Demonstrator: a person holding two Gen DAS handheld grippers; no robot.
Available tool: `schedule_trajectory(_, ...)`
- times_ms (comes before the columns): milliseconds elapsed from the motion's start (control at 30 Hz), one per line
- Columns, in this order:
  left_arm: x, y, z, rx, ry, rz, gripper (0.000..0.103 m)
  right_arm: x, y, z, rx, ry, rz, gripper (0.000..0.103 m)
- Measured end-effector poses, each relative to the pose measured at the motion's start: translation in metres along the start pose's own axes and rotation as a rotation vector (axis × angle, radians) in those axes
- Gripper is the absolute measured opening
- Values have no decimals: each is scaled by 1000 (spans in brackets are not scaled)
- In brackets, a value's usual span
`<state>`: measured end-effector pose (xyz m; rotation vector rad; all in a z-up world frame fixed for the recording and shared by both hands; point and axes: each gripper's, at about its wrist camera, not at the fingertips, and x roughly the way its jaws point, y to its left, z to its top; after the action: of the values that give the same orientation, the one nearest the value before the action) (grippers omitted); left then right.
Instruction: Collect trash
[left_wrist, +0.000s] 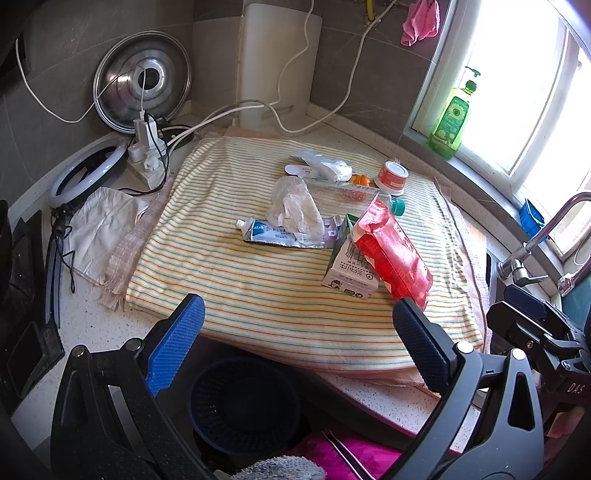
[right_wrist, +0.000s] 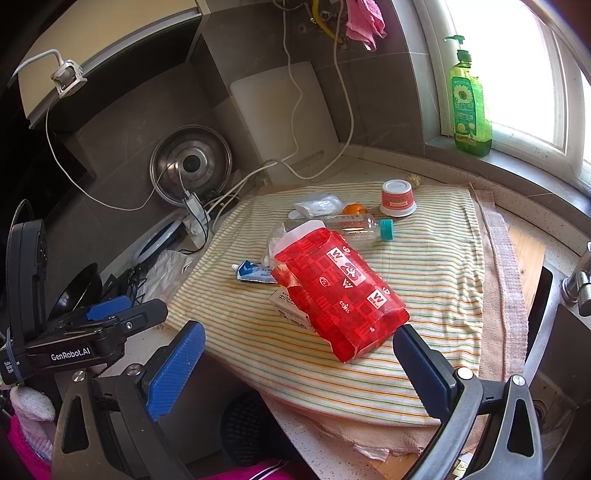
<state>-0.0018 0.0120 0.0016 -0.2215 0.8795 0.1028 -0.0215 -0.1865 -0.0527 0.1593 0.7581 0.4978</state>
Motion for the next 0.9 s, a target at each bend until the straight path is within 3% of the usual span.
schedule_trajectory(900, 5, 1, -3, -17, 8, 5, 103, 4, 0, -2, 6, 18, 4, 103)
